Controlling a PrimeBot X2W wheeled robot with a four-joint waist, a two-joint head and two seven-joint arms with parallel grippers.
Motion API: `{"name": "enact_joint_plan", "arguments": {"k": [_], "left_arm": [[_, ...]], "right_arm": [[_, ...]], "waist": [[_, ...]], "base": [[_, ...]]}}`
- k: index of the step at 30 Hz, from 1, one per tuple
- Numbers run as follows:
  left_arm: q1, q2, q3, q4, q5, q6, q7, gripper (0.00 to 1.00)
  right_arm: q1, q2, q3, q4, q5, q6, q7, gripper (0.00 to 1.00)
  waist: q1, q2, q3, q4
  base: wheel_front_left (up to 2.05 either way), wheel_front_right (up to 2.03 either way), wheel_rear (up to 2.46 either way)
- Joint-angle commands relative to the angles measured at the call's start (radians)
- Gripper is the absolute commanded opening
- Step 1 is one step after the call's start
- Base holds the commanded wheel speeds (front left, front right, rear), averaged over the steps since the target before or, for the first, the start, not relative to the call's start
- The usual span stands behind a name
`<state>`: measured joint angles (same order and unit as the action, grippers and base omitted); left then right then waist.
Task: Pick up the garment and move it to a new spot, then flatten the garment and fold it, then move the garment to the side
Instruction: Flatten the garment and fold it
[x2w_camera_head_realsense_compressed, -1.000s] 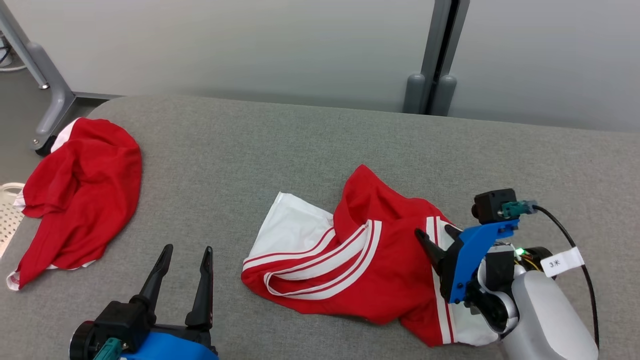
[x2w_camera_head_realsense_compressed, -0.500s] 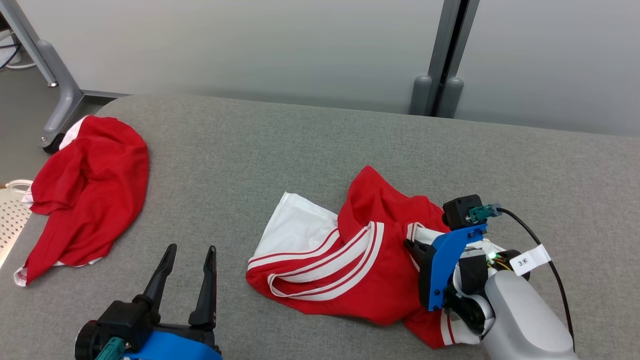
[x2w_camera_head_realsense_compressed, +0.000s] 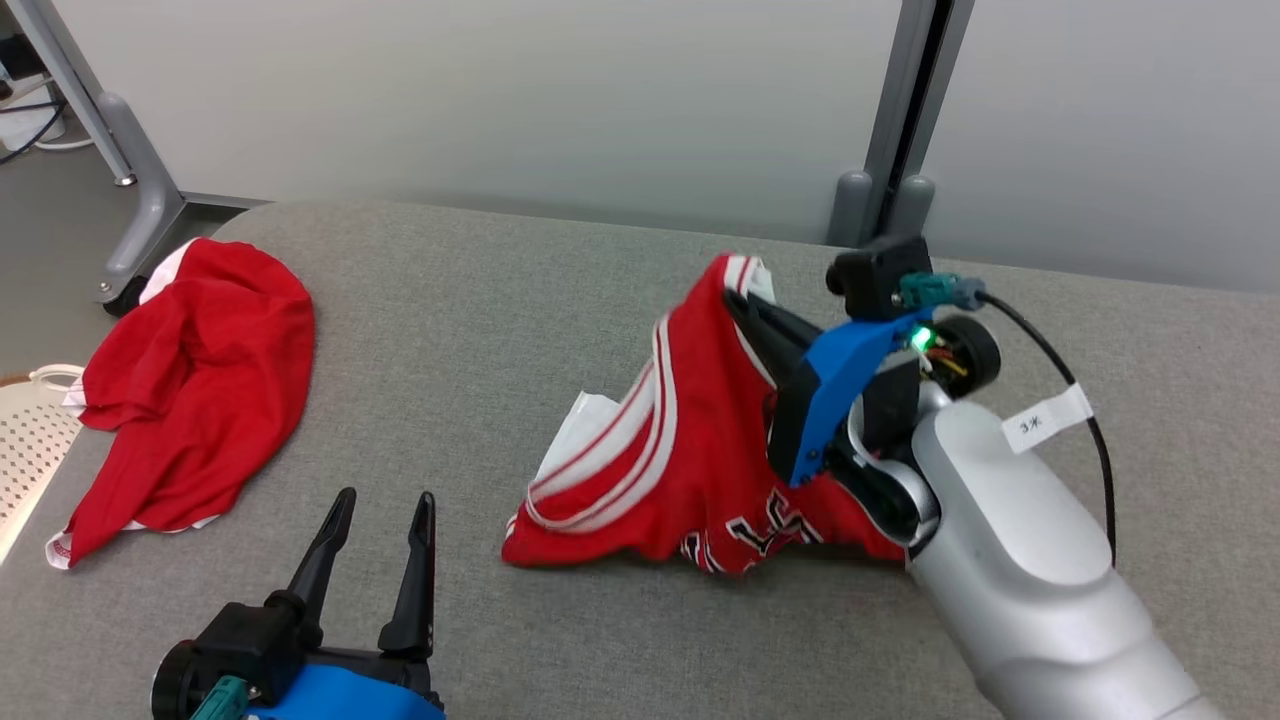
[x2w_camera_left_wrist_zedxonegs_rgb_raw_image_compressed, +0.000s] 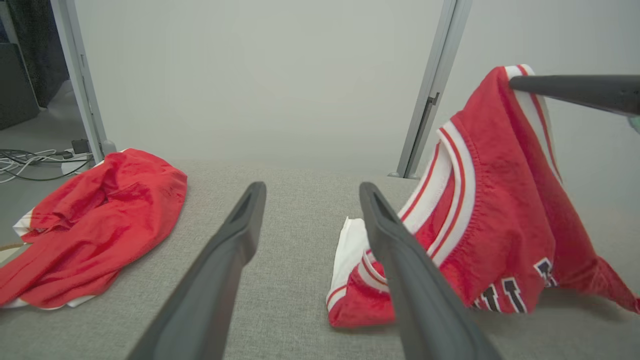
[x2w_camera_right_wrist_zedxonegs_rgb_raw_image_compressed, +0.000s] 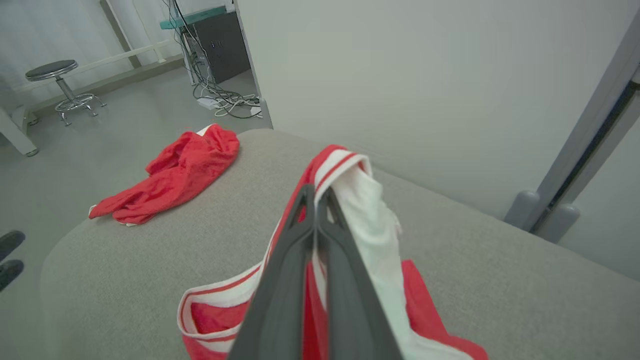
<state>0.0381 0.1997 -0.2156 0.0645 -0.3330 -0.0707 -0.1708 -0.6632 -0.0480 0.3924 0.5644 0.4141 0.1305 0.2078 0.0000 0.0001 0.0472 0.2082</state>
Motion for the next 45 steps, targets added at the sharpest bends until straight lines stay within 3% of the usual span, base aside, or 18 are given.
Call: {"name": "enact_joint_plan", "arguments": {"k": [1, 10, 17, 21, 25, 31, 39, 45], "left_arm": [[-0.017, 0.006, -0.004, -0.005, 0.004, 0.0, -0.008, 1.0], [-0.039, 0.002, -0.019, -0.012, 0.008, 0.002, -0.022, 1.0], [-0.047, 0.006, -0.019, -0.021, 0.009, 0.01, -0.033, 1.0], [-0.043, 0.008, -0.021, -0.022, 0.008, 0.011, -0.037, 1.0], [-0.04, 0.008, -0.024, -0.019, 0.003, 0.013, -0.041, 1.0], [-0.041, 0.009, -0.026, -0.009, -0.003, 0.011, -0.046, 1.0], [-0.035, 0.016, -0.031, 0.003, -0.008, 0.015, -0.052, 1.0], [-0.025, 0.024, -0.033, 0.002, -0.008, 0.016, -0.051, 1.0]], "right_arm": [[-0.058, -0.004, 0.013, -0.014, -0.004, 0.0, -0.03, 0.0], [-0.393, -0.005, 0.091, -0.035, -0.033, 0.0, -0.282, 0.0], [-0.487, -0.022, 0.03, 0.007, -0.035, 0.0, -0.423, 0.0], [-0.375, -0.056, -0.058, 0.057, -0.052, 0.0, -0.396, 0.0], [-0.202, -0.092, -0.208, 0.087, -0.095, 0.0, -0.359, 0.0], [0.032, -0.067, -0.365, 0.015, -0.158, 0.0, -0.305, 0.0], [0.394, -0.005, -0.507, -0.345, -0.212, 0.0, -0.154, 0.0], [0.612, -0.003, -0.507, -0.641, -0.058, 0.0, -0.018, 0.0]], "waist": [[0.0, -0.0001, 0.002, 0.002], [0.0, -0.0001, 0.005, 0.03], [0.0, -0.0001, 0.019, 0.022], [0.0, -0.0001, 0.023, 0.004], [0.0, -0.0001, 0.028, -0.02], [0.0, -0.0001, 0.03, -0.049], [0.0, -0.0001, 0.016, -0.085], [0.0, -0.0001, 0.011, -0.107]], "base": [[0.0, 0.0, 0.0], [0.0, 0.0, 0.0], [0.0, 0.0, 0.0], [0.0, 0.0, 0.0], [0.0, 0.0, 0.0], [0.0, 0.0, 0.0], [0.0, 0.0, 0.0], [0.0, 0.0, 0.0]]}}
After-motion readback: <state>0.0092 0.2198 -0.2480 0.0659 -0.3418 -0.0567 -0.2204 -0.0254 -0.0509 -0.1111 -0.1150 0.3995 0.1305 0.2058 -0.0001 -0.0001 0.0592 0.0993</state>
